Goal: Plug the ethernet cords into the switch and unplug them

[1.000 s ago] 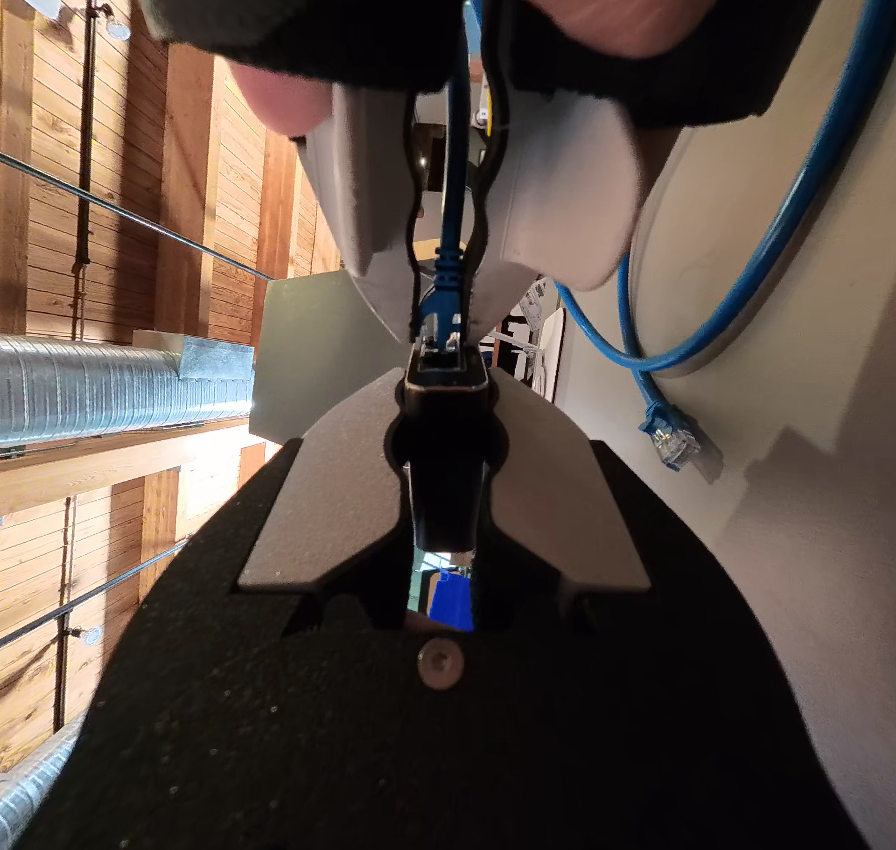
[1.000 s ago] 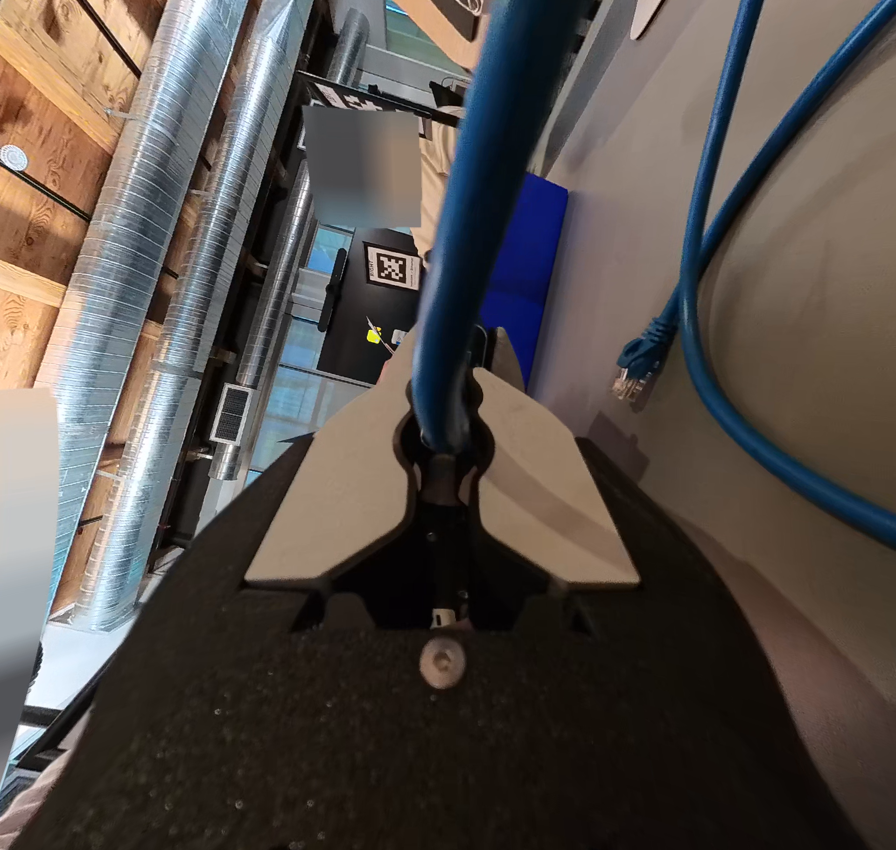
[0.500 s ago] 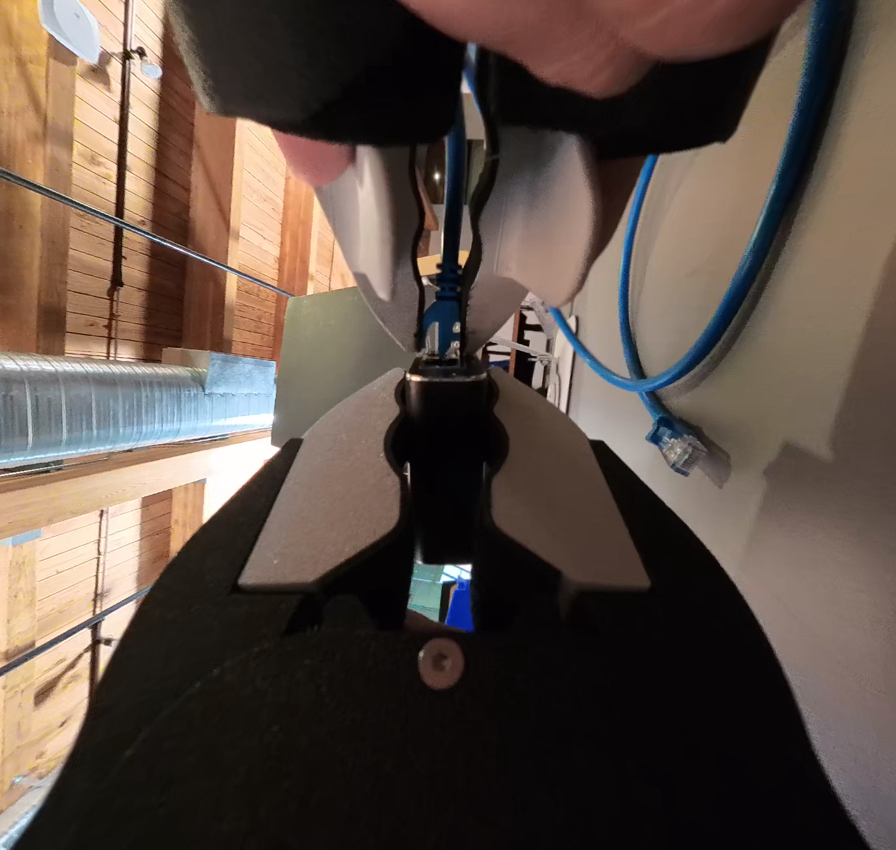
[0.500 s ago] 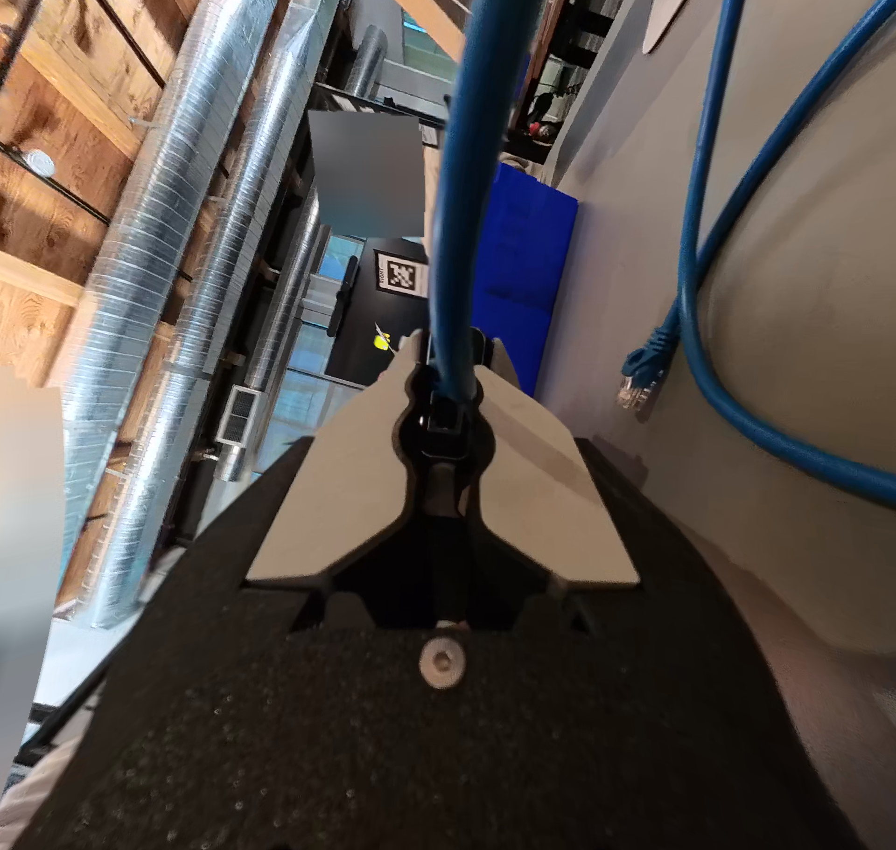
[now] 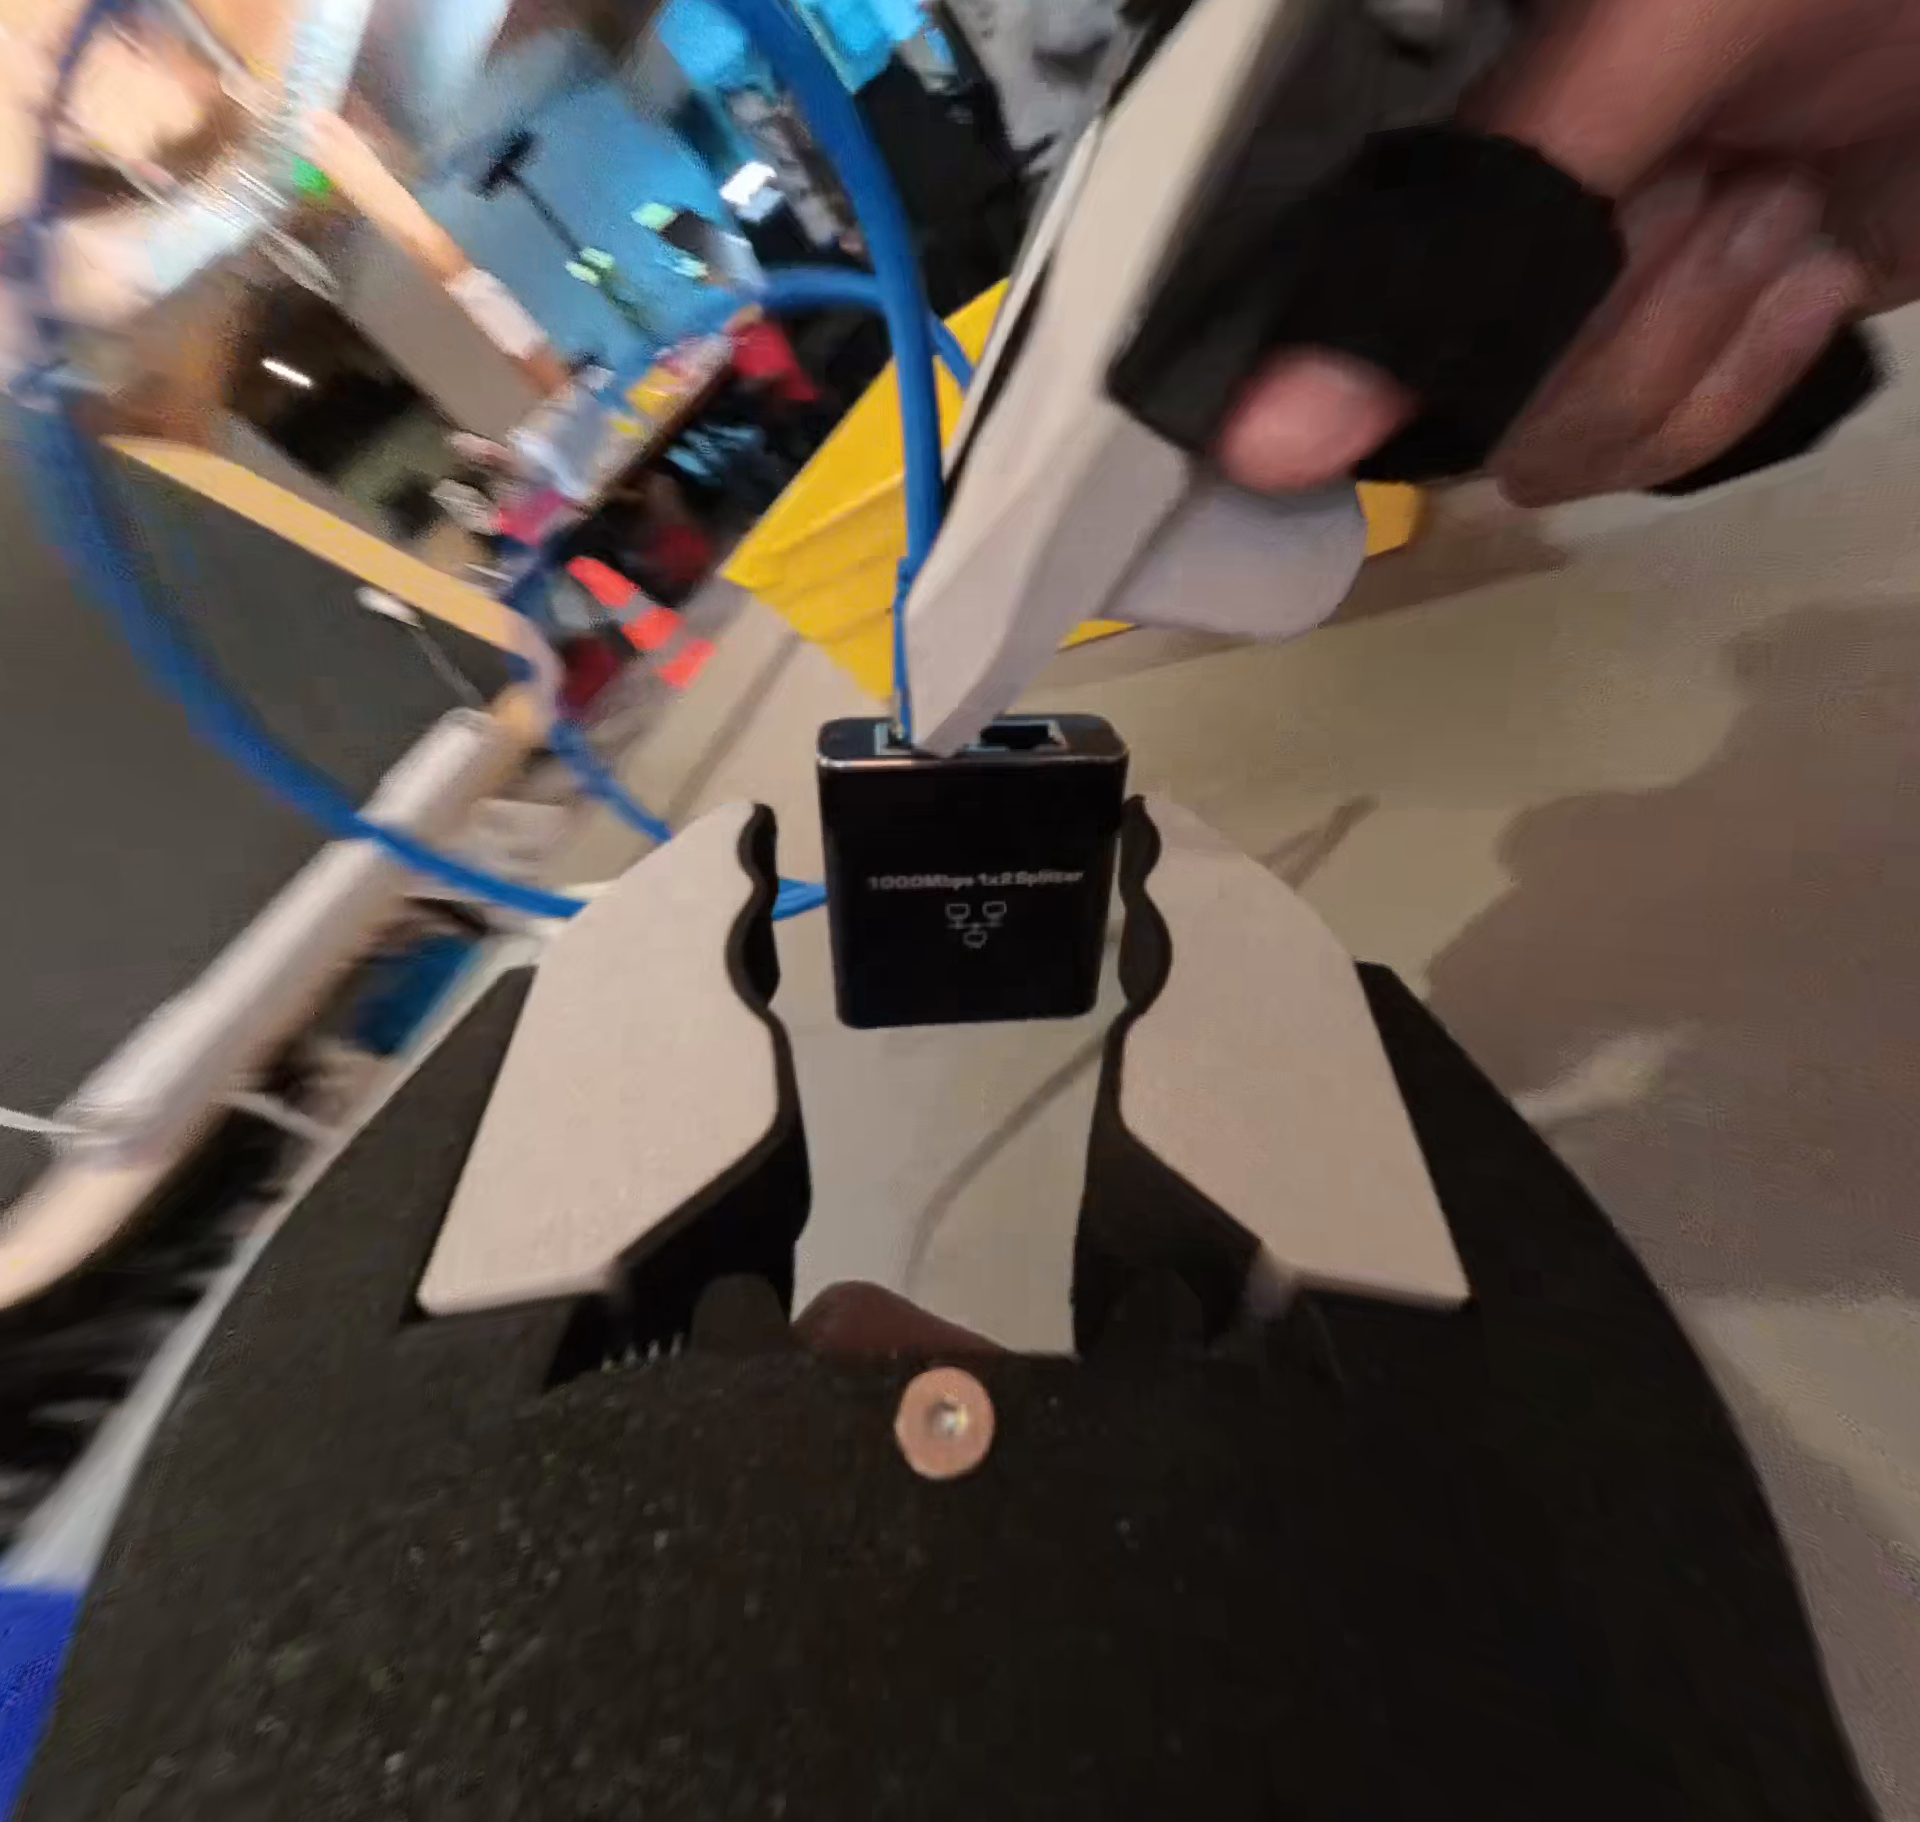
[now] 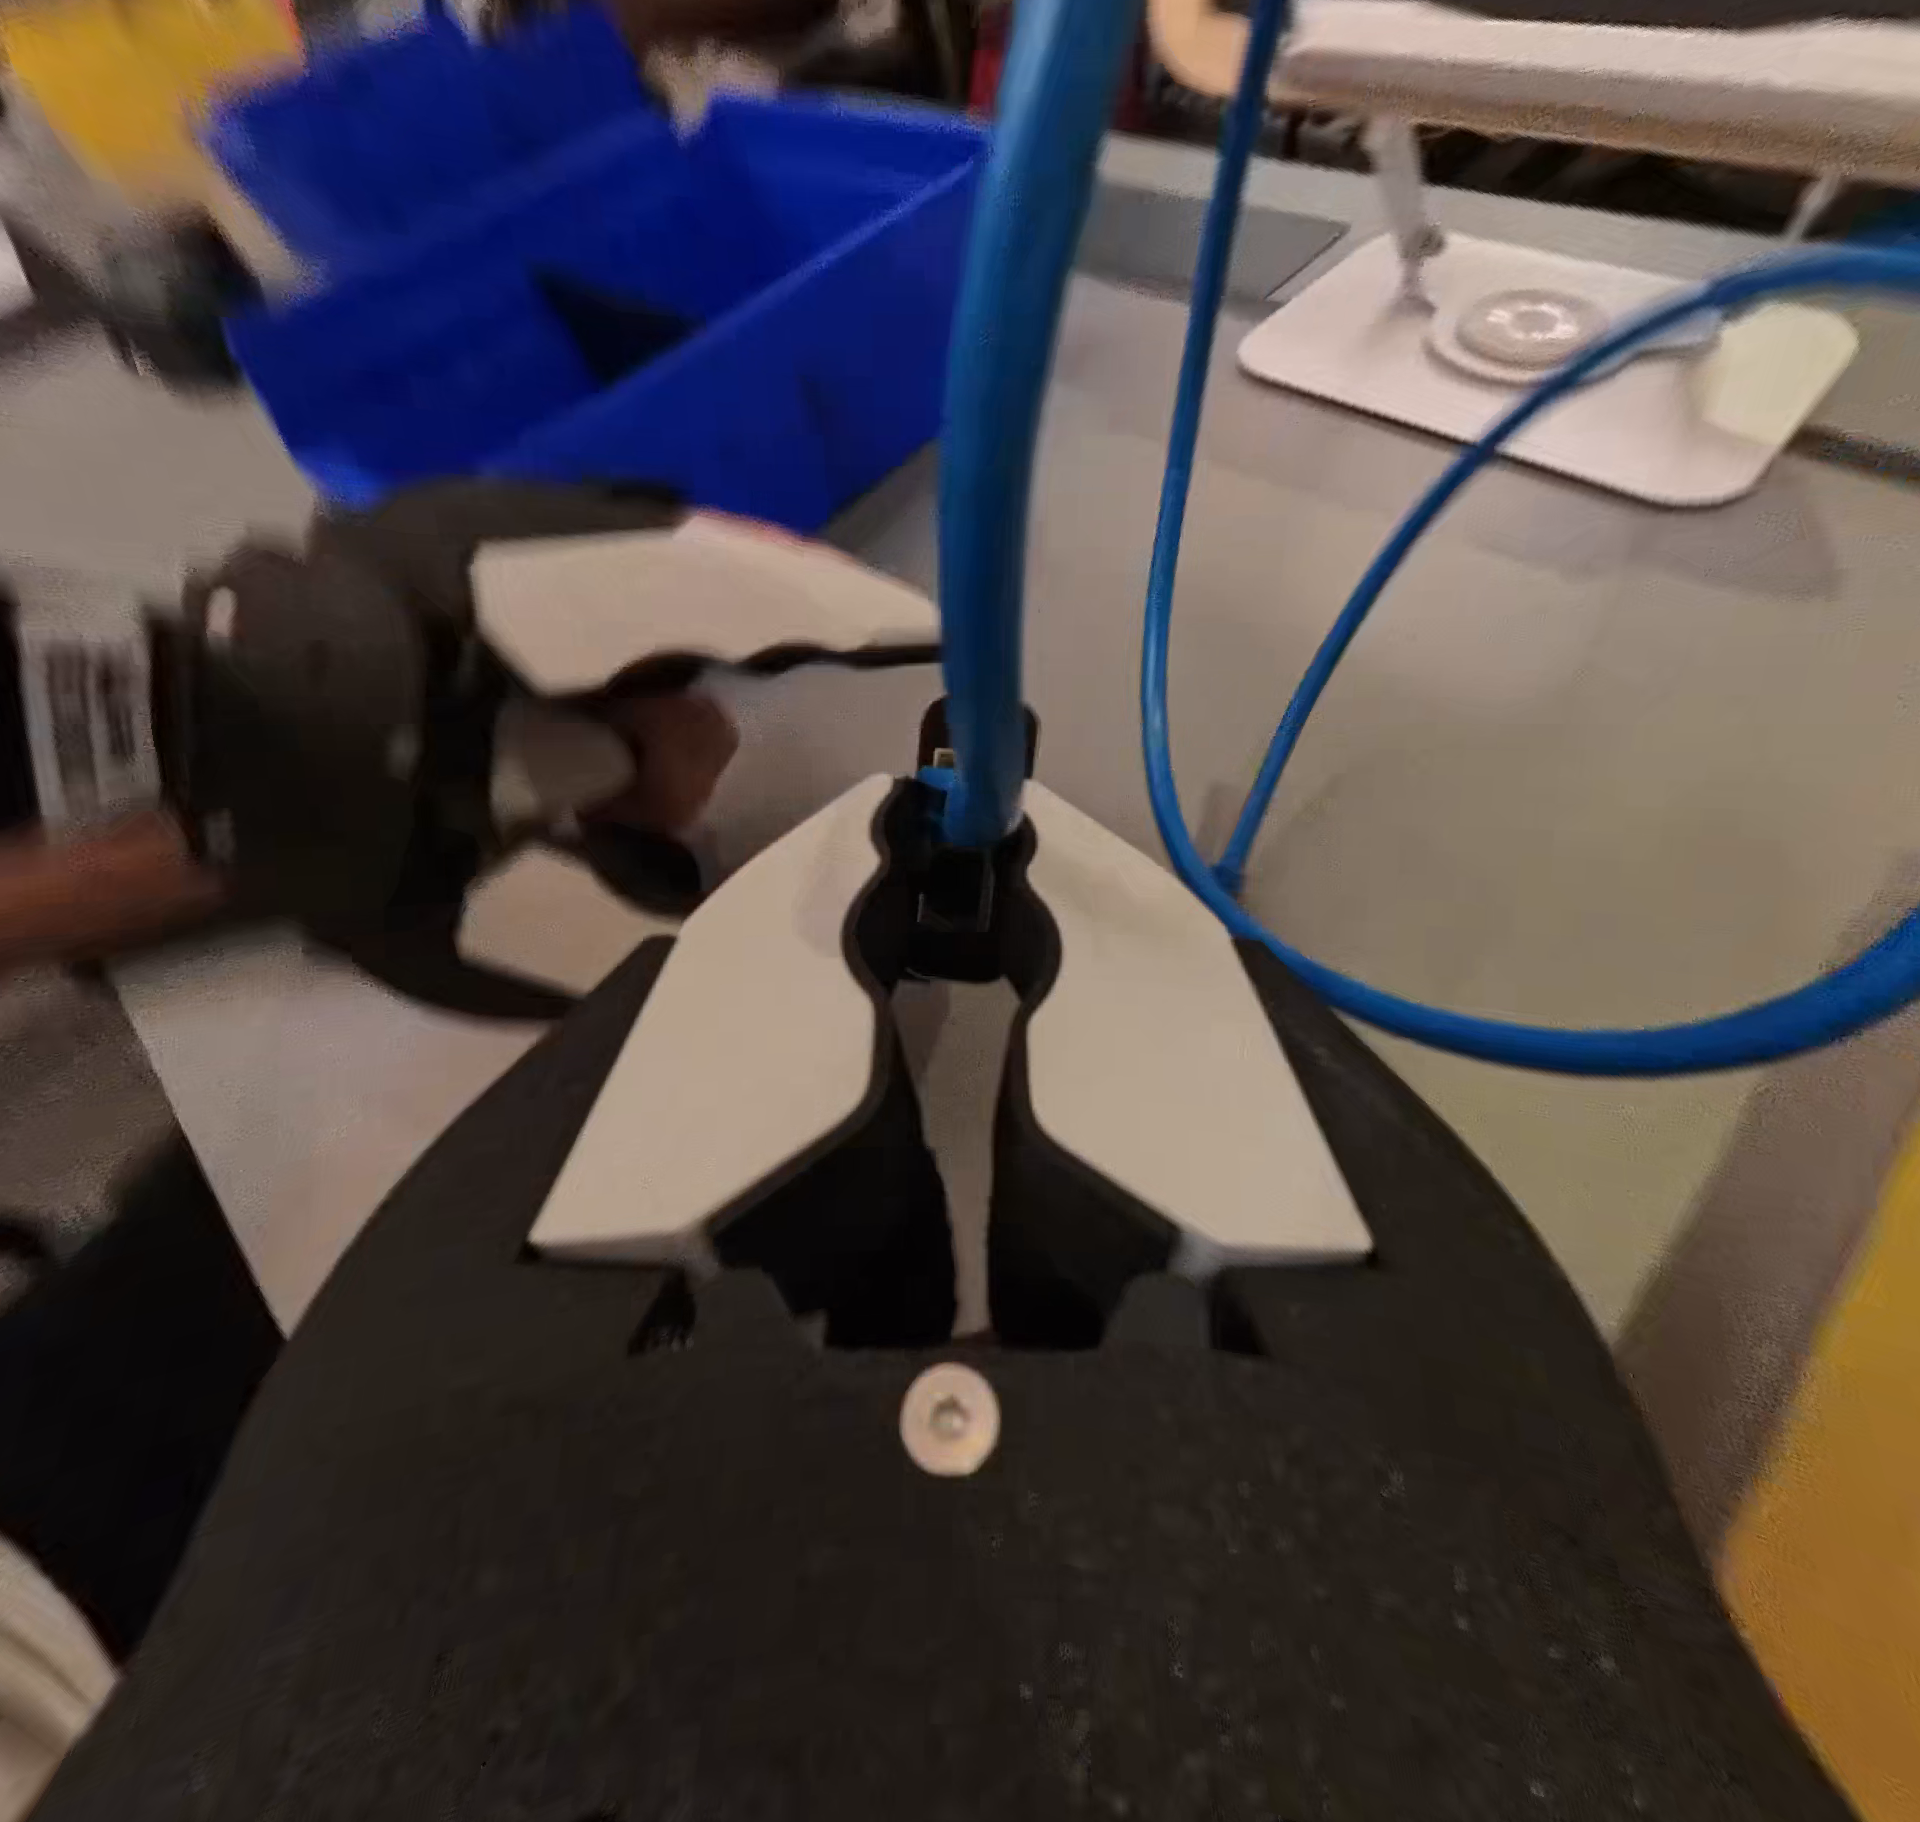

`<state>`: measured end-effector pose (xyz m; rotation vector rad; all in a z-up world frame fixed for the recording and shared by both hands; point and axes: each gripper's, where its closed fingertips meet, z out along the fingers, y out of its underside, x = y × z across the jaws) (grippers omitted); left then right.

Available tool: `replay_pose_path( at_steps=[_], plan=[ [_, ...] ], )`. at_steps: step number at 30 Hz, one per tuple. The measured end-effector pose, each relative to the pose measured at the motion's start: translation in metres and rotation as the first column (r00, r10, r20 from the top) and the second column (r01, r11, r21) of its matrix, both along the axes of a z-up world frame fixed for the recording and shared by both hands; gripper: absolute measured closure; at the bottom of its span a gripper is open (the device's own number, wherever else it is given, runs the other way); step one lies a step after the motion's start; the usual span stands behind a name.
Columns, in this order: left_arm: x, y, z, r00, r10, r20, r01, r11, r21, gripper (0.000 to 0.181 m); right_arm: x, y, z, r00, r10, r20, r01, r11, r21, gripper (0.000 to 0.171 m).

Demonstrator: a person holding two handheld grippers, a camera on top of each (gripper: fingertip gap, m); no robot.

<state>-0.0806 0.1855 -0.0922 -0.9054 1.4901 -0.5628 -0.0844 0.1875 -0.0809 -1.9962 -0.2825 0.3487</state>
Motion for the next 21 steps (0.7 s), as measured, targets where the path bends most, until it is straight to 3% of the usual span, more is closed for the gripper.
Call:
replay_pose_path(
  at_steps=[1,4,7,9,14,17,21],
  plan=[
    [0.001,-0.003,-0.004,0.998,-0.054,-0.026,0.051,0.993,-0.105,0.119,0.000,-0.004,-0.002,0.996,0.039,0.083,-0.037,0.999,-0.023,0.157],
    [0.001,-0.018,-0.024,0.970,-0.218,-0.110,0.169,0.924,-0.344,0.124,-0.013,-0.020,-0.007,0.949,0.248,0.195,-0.233,0.968,-0.097,0.157],
    [-0.002,-0.037,-0.037,0.923,-0.351,-0.156,0.254,0.862,-0.439,0.135,-0.022,-0.035,-0.016,0.875,0.405,0.266,-0.366,0.912,-0.184,0.157],
    [-0.003,-0.039,-0.034,0.916,-0.375,-0.139,0.269,0.835,-0.481,0.138,-0.023,-0.036,-0.014,0.865,0.428,0.262,-0.394,0.903,-0.174,0.157],
    [-0.011,-0.042,-0.014,0.864,-0.503,0.000,0.353,0.607,-0.712,0.155,-0.025,-0.026,0.008,0.918,0.396,-0.014,-0.396,0.918,0.008,0.155],
    [-0.014,-0.044,-0.008,0.843,-0.535,0.053,0.371,0.508,-0.778,0.156,-0.024,-0.024,0.014,0.885,0.409,-0.224,-0.400,0.913,0.086,0.156],
    [-0.015,-0.044,-0.002,0.835,-0.538,0.110,0.377,0.415,-0.828,0.156,-0.026,-0.023,0.023,0.831,0.404,-0.382,-0.372,0.915,0.158,0.150]
  ],
)
